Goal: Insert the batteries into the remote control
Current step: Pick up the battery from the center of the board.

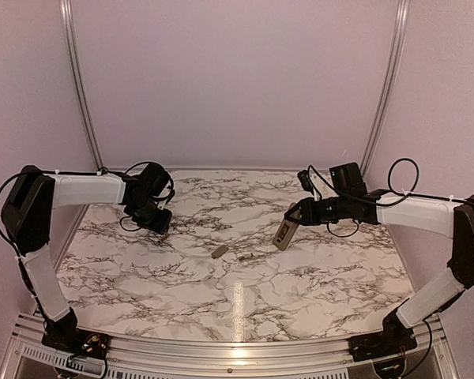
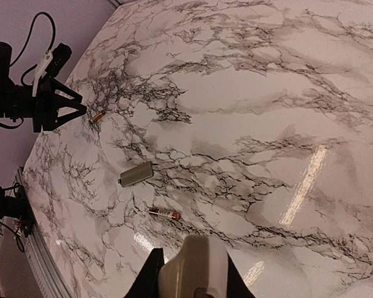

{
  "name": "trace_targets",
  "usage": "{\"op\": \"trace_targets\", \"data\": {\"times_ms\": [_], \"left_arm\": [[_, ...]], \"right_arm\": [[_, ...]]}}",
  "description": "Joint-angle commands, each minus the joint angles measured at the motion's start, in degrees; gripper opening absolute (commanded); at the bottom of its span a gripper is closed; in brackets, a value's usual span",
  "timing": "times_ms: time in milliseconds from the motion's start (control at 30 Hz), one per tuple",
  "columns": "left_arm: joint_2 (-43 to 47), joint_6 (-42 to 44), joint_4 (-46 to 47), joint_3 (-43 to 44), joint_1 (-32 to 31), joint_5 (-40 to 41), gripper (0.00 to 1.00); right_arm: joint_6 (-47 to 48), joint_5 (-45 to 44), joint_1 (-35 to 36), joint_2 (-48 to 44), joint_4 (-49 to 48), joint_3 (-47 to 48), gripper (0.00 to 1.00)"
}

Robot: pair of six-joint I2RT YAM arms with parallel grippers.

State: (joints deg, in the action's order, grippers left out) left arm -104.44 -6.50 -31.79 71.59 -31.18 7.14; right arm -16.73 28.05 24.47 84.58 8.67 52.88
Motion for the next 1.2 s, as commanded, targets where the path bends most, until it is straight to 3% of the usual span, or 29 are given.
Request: {"op": "trace_targets", "data": {"times_ms": [0,733,900,1067,1167], "left_arm": [[0.7,3.3,-2.6,-1.7,1.8,0.8,0.43],[-5.6,4.3,0.3,-1.8,2.8,-5.3,0.30],[-5.7,4.0,0.3,-2.9,1.9,-3.6,0.20],[-4.1,1.6,-0.6,-4.4,-0.4,-2.7,0.00],[-0.5,-3.1,-1.2,-6.1,-0.8,-6.0,0.00]], "right_arm": [[-1.2,4.5,-0.3,0.8,-2.8,0.8,0.00],[-2.6,8.2,-0.3,2.3,-4.7,1.4,0.00],[-4.8,11.0,-0.2,2.9,-7.5,0.8,0.00],[-9.6,14.0,1.0,4.1,-13.9,-1.4,0.00],[-14.1,14.1,2.9,5.5,-17.5,-2.6,0.00]]}}
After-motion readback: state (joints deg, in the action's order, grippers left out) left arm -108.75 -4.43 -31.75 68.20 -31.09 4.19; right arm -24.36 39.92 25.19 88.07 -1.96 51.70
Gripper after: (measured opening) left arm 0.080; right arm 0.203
